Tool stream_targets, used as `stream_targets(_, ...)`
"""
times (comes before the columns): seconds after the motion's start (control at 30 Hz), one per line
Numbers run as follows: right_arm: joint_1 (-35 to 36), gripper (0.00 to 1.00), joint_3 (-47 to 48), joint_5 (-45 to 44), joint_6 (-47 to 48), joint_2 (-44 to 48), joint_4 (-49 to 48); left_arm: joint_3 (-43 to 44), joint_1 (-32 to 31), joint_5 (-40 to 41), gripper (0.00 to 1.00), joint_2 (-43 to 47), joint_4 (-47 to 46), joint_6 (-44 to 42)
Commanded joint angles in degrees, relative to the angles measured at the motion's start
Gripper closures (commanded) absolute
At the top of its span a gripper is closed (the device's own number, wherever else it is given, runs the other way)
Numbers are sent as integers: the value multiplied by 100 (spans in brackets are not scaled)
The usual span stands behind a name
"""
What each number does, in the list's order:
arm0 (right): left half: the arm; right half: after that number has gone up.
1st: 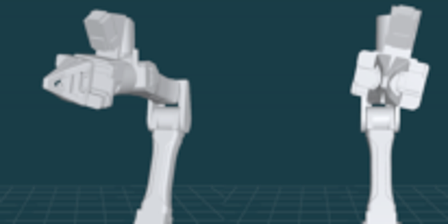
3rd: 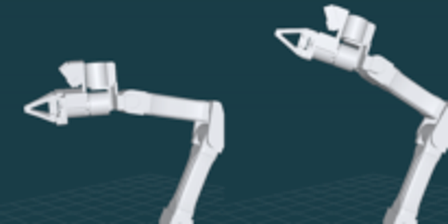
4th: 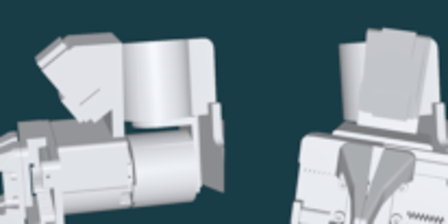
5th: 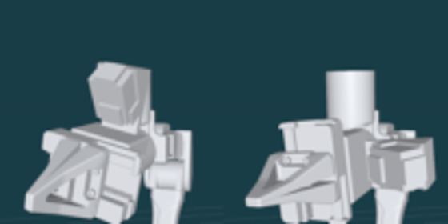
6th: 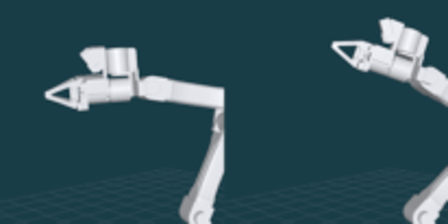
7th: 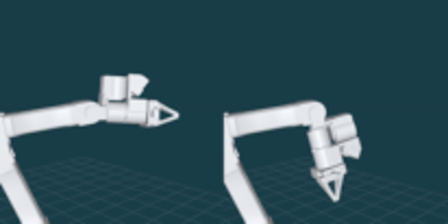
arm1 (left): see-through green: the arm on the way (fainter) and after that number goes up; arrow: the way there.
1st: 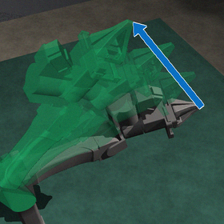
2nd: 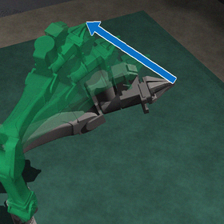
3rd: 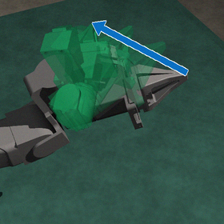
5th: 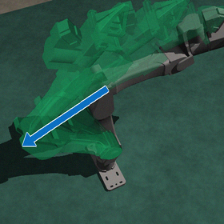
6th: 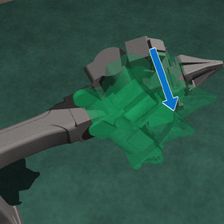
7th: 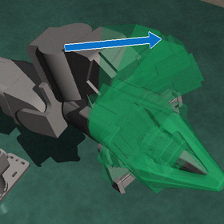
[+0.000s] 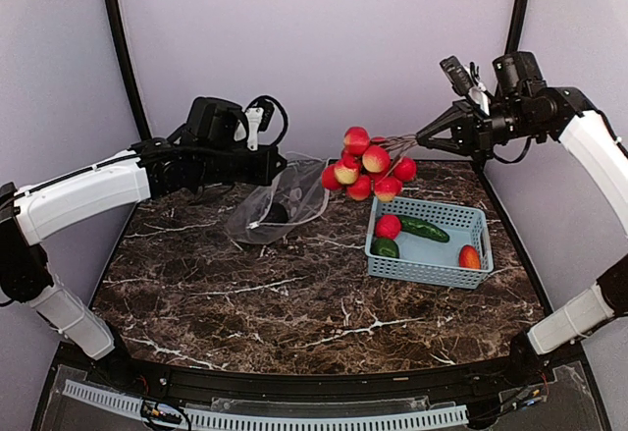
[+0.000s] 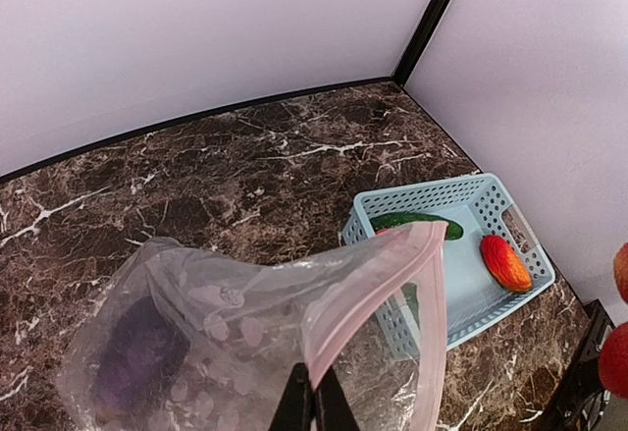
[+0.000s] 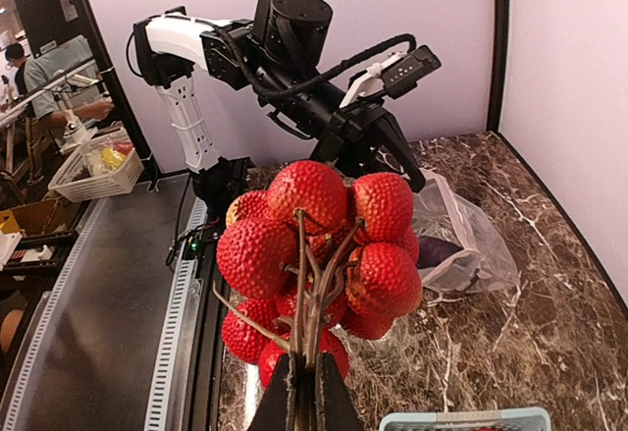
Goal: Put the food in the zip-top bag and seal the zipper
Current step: Place the fake fruit in the zipper food storage bag.
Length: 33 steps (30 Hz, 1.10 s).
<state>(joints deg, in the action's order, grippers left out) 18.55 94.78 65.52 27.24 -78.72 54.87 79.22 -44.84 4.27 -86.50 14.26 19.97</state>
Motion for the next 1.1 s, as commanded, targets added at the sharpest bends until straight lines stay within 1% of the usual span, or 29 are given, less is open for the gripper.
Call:
stream_targets(0.0,400,100,494,331,-101,-428,-257,233,11,-258,99,136,82,18)
stream_targets(0.17,880,100,911,358,-52,-986,-181,210,11,-387,99,306,147,16)
stream_targets(0.33,1171,100,1203,268,6,-1363,-132,89,15,-615,99,466,158,65)
stream_targets(0.53,1291,100,1337,60,97,-1706,-73,-29,12,-666,99,656,147,44)
stream_targets(0.67,1292,100,1487,-114,-90,-1910,-103,-57,13,-736,99,709,147,40)
stream_targets(0.83,1336,100,1591,-542,-446,-1936,-231,-153,11,-744,99,733,112,71)
stream_targets(0.87,1385,100,1602,-738,-484,-1918,-231,-183,11,-740,99,732,99,87)
stream_targets(1.07,2019,100,1749,-1724,-155,-1841,79,-249,13,-862,99,601,6,176)
